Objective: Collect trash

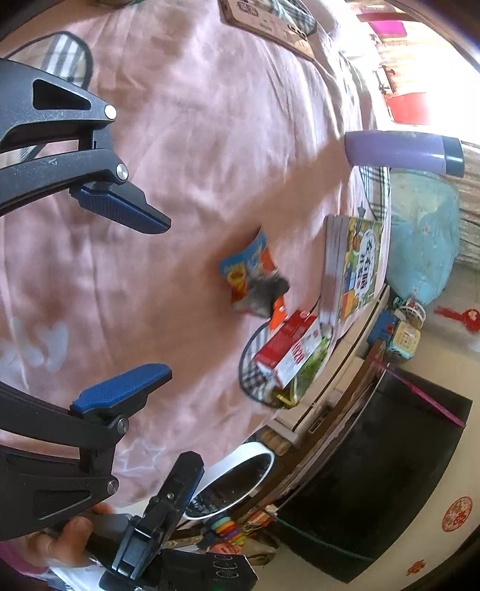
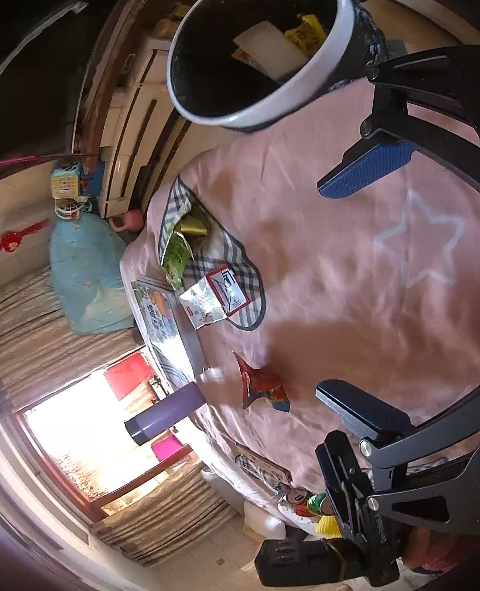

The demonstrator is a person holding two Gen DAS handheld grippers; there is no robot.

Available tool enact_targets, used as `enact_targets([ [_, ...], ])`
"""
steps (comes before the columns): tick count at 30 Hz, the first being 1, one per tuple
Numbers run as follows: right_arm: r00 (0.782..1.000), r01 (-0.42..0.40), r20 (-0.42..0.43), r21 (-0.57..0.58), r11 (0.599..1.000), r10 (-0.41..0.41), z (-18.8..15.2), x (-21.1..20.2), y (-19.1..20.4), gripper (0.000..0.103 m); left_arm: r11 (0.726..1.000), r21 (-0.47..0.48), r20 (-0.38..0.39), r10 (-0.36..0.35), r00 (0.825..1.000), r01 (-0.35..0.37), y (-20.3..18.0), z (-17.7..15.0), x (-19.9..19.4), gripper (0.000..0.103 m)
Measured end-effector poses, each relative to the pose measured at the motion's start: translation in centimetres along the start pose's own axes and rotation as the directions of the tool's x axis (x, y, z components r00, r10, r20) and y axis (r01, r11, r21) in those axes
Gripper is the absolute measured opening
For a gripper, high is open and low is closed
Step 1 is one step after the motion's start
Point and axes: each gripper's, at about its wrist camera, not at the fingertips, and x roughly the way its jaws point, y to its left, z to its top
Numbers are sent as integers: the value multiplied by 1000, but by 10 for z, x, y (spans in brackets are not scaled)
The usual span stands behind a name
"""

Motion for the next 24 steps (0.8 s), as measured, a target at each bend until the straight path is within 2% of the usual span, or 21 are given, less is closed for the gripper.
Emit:
enact_targets([
  [14, 1000, 10, -21, -85, 996, -12, 39, 45, 14, 98, 998, 55, -19, 40, 999, -39, 7, 37, 55, 72],
  [20, 999, 24, -34, -147, 989, -30, 55, 70, 21, 93, 993, 103, -6, 53, 999, -52, 5, 49, 74, 72],
  [23, 998, 33, -42, -159, 987, -41, 64, 84, 20, 92, 995, 96, -30, 42, 999, -39, 9, 53, 88, 69],
  [24, 998, 35, -44, -159, 987, -42, 66, 88, 19, 91, 995, 95, -32, 42, 999, -39, 10, 54, 91, 65],
])
